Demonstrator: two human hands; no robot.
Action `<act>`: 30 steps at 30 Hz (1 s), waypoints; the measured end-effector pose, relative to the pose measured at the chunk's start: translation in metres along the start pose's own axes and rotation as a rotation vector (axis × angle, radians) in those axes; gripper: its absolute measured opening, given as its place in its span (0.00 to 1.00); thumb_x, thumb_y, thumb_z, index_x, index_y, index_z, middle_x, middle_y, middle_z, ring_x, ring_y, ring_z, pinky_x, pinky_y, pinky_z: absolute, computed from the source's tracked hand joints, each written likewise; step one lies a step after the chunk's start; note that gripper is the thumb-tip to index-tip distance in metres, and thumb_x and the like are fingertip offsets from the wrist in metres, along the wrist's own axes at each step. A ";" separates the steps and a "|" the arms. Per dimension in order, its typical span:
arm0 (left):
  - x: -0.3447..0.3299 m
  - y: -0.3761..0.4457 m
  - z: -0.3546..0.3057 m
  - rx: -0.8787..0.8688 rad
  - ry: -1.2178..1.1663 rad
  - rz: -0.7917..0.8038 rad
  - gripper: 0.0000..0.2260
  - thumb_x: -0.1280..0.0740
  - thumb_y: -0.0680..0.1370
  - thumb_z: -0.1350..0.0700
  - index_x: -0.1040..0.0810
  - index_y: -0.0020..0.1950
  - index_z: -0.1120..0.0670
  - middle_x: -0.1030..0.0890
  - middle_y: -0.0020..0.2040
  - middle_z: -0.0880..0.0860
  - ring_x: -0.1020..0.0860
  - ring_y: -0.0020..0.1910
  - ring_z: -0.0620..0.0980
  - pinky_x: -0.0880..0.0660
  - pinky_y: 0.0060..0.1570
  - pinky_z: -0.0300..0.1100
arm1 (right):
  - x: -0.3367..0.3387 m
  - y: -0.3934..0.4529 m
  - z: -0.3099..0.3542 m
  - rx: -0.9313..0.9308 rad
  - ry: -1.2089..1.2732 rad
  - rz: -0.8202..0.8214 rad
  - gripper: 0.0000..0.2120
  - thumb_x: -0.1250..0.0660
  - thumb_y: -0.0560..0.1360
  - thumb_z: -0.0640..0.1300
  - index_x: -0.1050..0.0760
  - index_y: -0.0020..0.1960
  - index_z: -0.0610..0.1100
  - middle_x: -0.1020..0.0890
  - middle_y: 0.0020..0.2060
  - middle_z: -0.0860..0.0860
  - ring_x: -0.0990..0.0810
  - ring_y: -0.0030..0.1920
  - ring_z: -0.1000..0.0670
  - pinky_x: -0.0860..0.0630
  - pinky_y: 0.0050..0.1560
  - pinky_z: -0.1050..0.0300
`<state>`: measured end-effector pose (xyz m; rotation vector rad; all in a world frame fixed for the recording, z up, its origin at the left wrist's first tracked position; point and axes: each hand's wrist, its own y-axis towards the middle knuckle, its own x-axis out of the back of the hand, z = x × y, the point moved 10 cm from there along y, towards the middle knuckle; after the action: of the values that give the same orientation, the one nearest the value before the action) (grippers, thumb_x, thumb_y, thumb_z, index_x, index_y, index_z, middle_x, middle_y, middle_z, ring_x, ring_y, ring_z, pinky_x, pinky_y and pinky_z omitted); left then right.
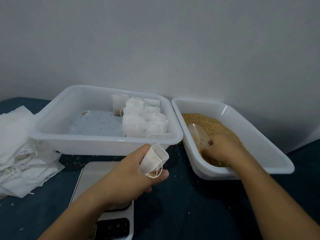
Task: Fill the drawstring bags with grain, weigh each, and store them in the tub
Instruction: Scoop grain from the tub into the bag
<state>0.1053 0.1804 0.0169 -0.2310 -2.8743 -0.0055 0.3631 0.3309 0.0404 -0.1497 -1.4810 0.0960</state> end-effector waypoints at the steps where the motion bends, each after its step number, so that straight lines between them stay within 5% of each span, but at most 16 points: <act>1: 0.001 -0.001 0.000 -0.002 0.010 -0.028 0.19 0.25 0.69 0.37 0.23 0.56 0.41 0.18 0.47 0.48 0.17 0.40 0.49 0.15 0.40 0.52 | -0.001 0.002 0.001 -0.011 -0.018 -0.001 0.15 0.31 0.79 0.57 0.20 0.45 0.45 0.16 0.37 0.49 0.17 0.39 0.48 0.23 0.39 0.53; 5: 0.004 -0.009 -0.001 -0.036 0.021 -0.109 0.21 0.27 0.67 0.35 0.24 0.54 0.43 0.19 0.45 0.48 0.21 0.35 0.45 0.18 0.38 0.48 | 0.012 0.006 -0.002 -0.041 -0.079 -0.052 0.17 0.38 0.82 0.53 0.20 0.47 0.40 0.16 0.42 0.46 0.18 0.42 0.45 0.23 0.43 0.52; 9: 0.000 -0.014 -0.001 -0.047 0.024 -0.098 0.22 0.28 0.66 0.33 0.23 0.56 0.42 0.19 0.43 0.44 0.22 0.38 0.40 0.19 0.43 0.45 | 0.048 0.000 -0.025 -0.067 -0.209 -0.062 0.15 0.39 0.82 0.56 0.22 0.58 0.46 0.18 0.49 0.47 0.20 0.48 0.44 0.20 0.51 0.49; 14: -0.004 -0.014 0.004 -0.027 -0.022 -0.094 0.16 0.22 0.72 0.41 0.23 0.56 0.36 0.17 0.46 0.43 0.21 0.39 0.38 0.22 0.41 0.36 | 0.097 -0.006 -0.061 -0.136 -0.405 -0.056 0.16 0.28 0.77 0.59 0.18 0.58 0.50 0.17 0.48 0.51 0.18 0.49 0.46 0.20 0.57 0.46; 17: -0.001 -0.016 0.007 -0.009 -0.055 -0.104 0.19 0.24 0.68 0.37 0.22 0.56 0.36 0.17 0.49 0.45 0.19 0.41 0.40 0.21 0.41 0.35 | 0.095 -0.010 -0.070 -0.132 -0.465 0.056 0.12 0.22 0.74 0.54 0.15 0.54 0.50 0.16 0.45 0.53 0.17 0.46 0.50 0.21 0.49 0.53; 22: 0.003 -0.016 0.009 0.006 -0.090 -0.133 0.22 0.26 0.64 0.34 0.21 0.55 0.37 0.16 0.48 0.45 0.17 0.43 0.43 0.20 0.39 0.36 | 0.067 -0.012 -0.068 0.000 -0.238 0.197 0.05 0.22 0.73 0.56 0.13 0.49 0.59 0.13 0.44 0.57 0.14 0.42 0.55 0.23 0.45 0.57; 27: -0.005 -0.016 0.009 -0.001 -0.132 -0.087 0.21 0.25 0.64 0.35 0.22 0.55 0.36 0.17 0.48 0.48 0.17 0.43 0.50 0.19 0.38 0.38 | 0.038 -0.008 -0.069 0.060 0.101 0.146 0.01 0.21 0.73 0.56 0.12 0.44 0.61 0.13 0.44 0.61 0.15 0.42 0.54 0.23 0.44 0.56; 30: -0.002 -0.017 0.007 -0.017 -0.081 -0.109 0.22 0.26 0.64 0.34 0.23 0.55 0.38 0.18 0.46 0.47 0.19 0.36 0.46 0.19 0.36 0.38 | 0.025 -0.009 -0.072 0.062 0.254 0.088 0.04 0.22 0.74 0.56 0.12 0.41 0.60 0.14 0.39 0.62 0.18 0.38 0.54 0.25 0.41 0.56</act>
<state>0.1029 0.1635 0.0103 -0.0786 -2.9649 -0.0425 0.4371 0.3234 0.0608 -0.1698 -1.2167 0.1873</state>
